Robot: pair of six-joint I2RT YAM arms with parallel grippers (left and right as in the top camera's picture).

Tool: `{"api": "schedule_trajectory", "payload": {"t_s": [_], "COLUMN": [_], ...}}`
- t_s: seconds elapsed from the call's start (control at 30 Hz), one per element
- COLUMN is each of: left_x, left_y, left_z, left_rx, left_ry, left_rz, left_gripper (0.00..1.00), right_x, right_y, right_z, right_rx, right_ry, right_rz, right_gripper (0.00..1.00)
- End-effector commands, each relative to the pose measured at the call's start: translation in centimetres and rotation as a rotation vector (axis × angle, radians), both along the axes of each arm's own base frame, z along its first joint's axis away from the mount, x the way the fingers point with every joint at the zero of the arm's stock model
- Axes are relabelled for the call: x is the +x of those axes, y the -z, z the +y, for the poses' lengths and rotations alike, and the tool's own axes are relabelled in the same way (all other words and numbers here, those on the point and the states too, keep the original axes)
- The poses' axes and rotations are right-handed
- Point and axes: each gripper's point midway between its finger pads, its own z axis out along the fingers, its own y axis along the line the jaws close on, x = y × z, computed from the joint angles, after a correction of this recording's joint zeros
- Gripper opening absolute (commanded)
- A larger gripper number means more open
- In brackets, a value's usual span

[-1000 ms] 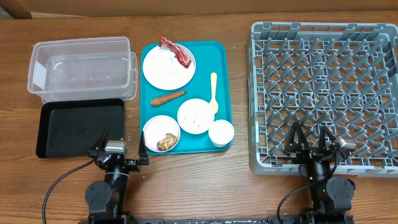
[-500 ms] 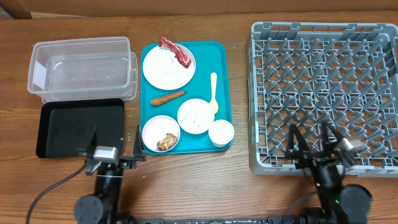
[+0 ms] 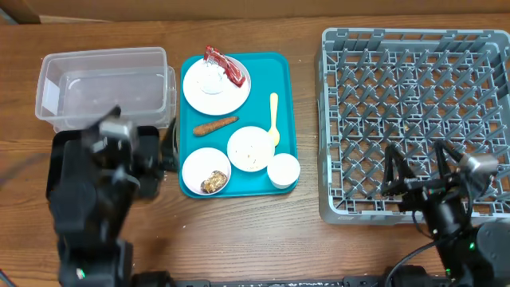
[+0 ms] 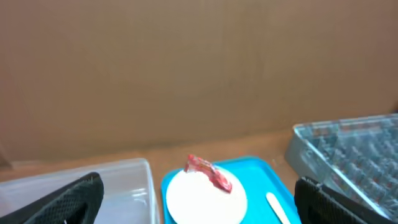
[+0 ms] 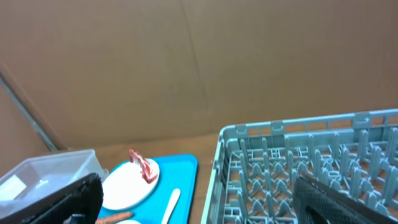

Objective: Sort waste into correct bins and load items into the dishwasher
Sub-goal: 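Reach left gripper to the white plate and grasp the red wrapper and tissue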

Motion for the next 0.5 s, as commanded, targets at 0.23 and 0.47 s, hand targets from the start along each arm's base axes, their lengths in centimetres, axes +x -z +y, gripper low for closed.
{"api": "schedule_trajectory", "payload": {"t_s": [0.23, 0.47], "left_x": [7.2, 10.1], "left_y": [-3.3, 3.0], "left_z": [-4.6, -8.2], "left_rx": [-0.016, 0.149], "left_ry": [0.191, 0.226], "left_rz": [0.328, 0.726], "left_gripper": [1.0, 1.0], "right_x": [3.0, 5.5], "right_y": [-2.4, -0.4], "right_z": [1.7, 2.0], "right_rx": [0.006, 0.021], "right_ry": [-0.098, -0.113], "right_rz": [0.244, 0.516], "right_gripper": [1.0, 1.0]}}
